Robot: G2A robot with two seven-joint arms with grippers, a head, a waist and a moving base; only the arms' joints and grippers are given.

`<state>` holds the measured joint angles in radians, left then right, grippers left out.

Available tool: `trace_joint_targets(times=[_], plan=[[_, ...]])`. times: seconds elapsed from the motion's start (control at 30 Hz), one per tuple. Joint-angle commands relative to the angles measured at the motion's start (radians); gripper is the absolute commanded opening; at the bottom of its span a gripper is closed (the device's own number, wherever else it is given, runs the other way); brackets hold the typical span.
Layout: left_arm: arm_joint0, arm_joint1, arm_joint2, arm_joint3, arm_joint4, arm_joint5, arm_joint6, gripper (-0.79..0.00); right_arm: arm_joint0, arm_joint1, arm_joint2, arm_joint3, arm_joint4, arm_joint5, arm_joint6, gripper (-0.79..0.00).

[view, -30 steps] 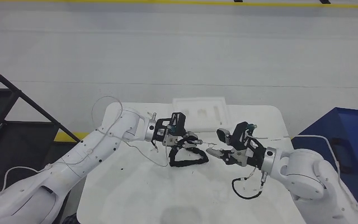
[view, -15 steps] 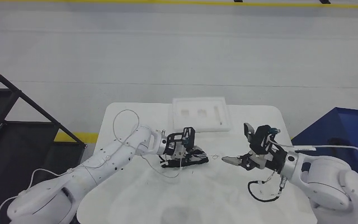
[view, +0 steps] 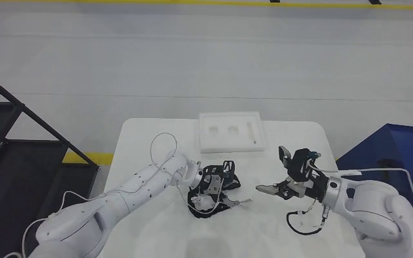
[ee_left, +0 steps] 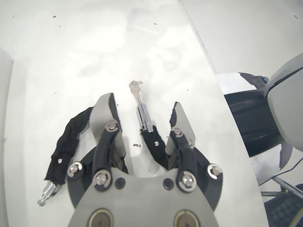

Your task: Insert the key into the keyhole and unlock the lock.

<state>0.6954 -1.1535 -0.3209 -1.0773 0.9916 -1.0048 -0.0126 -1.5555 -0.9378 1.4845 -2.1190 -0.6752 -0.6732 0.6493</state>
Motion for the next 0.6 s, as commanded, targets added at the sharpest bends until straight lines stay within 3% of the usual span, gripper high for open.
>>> trace_joint_targets(times=[0.0,0.2,0.33,0.57], plan=[[-0.013,-0.008,-0.012,0.024,-0.012,-0.007,0.015,0.000,0.023,0.000,-0.020,0.024,0.002,-0.025,0.000,0.000],[-0.067,0.008,-0.070,0.049,-0.035,-0.007,0.096,0.000,0.154,-0.003,-0.100,0.157,0.011,-0.135,0.005,0.000],[-0.102,0.041,-0.126,0.029,-0.052,-0.007,0.174,0.000,0.265,-0.008,-0.152,0.265,0.032,-0.201,-0.012,0.000],[-0.176,0.115,-0.220,-0.006,-0.029,-0.007,0.201,0.000,0.462,-0.019,-0.224,0.423,0.070,-0.294,-0.028,0.000]])
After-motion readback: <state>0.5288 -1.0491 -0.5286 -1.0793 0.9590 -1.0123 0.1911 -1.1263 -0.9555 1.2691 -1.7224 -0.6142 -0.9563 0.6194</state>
